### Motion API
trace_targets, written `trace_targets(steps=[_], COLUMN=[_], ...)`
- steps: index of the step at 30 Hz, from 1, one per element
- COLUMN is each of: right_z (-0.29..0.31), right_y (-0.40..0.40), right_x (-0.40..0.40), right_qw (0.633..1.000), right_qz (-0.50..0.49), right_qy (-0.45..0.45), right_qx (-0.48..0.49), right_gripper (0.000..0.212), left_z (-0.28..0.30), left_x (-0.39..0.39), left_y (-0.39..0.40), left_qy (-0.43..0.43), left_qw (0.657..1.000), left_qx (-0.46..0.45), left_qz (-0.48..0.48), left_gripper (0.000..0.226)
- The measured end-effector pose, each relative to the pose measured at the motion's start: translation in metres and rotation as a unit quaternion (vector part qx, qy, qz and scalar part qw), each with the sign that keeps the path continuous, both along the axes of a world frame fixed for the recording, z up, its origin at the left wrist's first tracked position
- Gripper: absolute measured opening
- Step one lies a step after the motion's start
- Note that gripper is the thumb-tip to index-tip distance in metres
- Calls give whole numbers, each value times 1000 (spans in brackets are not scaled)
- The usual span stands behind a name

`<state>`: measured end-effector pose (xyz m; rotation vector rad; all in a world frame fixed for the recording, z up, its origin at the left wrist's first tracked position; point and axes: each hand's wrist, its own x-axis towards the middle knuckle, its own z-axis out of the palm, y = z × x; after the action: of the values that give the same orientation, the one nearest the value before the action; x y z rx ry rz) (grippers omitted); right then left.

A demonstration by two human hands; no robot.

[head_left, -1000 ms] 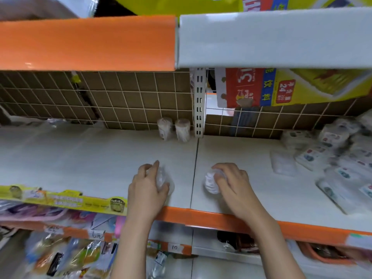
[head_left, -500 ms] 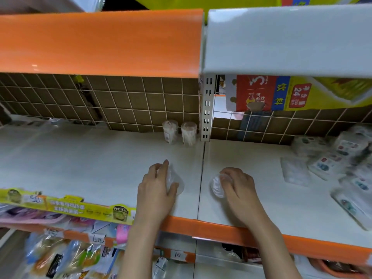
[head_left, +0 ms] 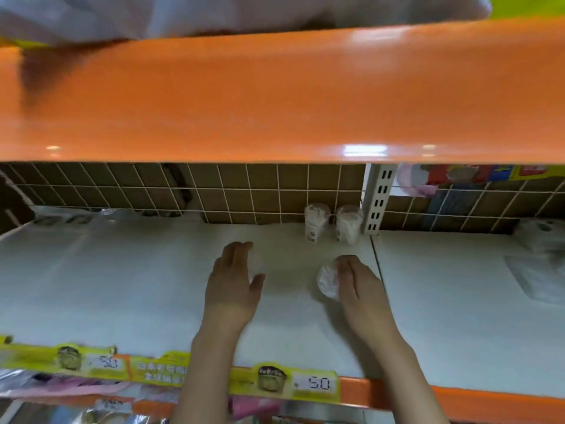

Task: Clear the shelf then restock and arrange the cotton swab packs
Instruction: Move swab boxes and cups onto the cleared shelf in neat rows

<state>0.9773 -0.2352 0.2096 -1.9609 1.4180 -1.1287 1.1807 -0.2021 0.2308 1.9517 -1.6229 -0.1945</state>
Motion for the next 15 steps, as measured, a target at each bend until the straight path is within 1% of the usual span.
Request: trace_targets(steps=[4, 6, 9, 12, 15], right_z=[-1, 0, 3, 1, -2], right_y=[-5, -8, -11, -12, -10], right_x=[13, 10, 2, -8, -17], right_qw=[1000, 999, 997, 995, 993], right_qz=[-25, -47, -75, -96, -117], right_qy=[7, 13, 7, 14, 9], right_qx=[-11, -13, -16, -24, -17], right_gripper=[33, 32, 33, 39, 32], left_z=[2, 4, 6, 8, 7], left_x=[10, 8, 2, -5, -9], left_y=[-24, -43, -79, -109, -132], left_qy=[1, -24, -77, -89, -92], left_qw=[999, 998, 992, 987, 984], left_qx=[-8, -17, -3, -9, -15], left_qz=[-39, -60, -98, -133, -150], left_gripper=[55, 56, 54, 50, 52])
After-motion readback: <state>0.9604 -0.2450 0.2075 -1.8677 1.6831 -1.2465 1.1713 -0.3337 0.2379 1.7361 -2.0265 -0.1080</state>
